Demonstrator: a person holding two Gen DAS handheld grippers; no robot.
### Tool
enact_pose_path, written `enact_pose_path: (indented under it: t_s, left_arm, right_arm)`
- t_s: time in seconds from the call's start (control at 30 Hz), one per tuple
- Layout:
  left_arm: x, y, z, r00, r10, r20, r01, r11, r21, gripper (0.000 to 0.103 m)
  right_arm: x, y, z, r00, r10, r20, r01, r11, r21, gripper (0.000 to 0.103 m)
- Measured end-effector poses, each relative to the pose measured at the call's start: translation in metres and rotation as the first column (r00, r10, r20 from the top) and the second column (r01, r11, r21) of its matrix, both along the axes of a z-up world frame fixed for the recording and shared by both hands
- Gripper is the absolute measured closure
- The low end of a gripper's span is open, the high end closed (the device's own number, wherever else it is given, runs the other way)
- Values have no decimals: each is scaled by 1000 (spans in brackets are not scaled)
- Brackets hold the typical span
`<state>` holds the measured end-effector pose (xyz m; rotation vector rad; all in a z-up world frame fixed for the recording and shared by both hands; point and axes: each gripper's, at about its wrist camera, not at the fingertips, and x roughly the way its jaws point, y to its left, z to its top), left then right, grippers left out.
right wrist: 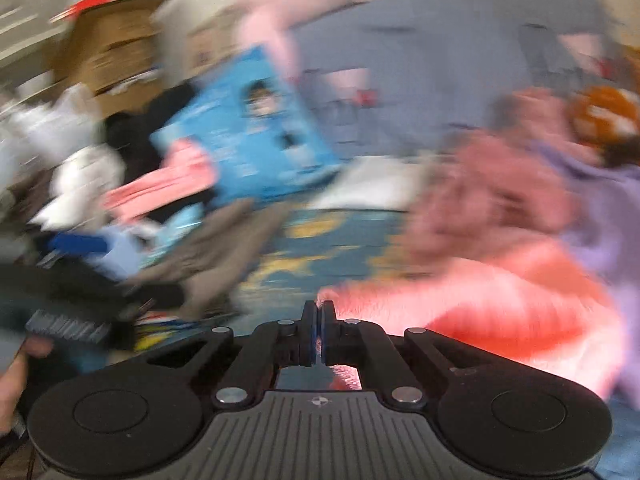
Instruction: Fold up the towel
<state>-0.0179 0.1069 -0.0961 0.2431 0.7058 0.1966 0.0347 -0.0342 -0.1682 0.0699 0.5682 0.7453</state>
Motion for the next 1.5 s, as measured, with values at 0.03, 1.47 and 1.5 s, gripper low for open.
enact_pose_path:
  t_s: [0.03,1.47,1.5]
  left_arm:
    - [-3,12,4,1000,28,5,-28,1000,1,0]
    - [-28,25,-54,995,-49,-90,40,994,-104,0]
    - [-28,25,-55,995,-53,-88,44,993,-107,0]
  right_arm:
    - [-7,16,1,999,46,21,-46,999,-13,101]
    - [-18,24,-22,988,-141,-57,117,947,-300,99]
    - [-20,25,-16,988,-146,-43,127,945,-300,100]
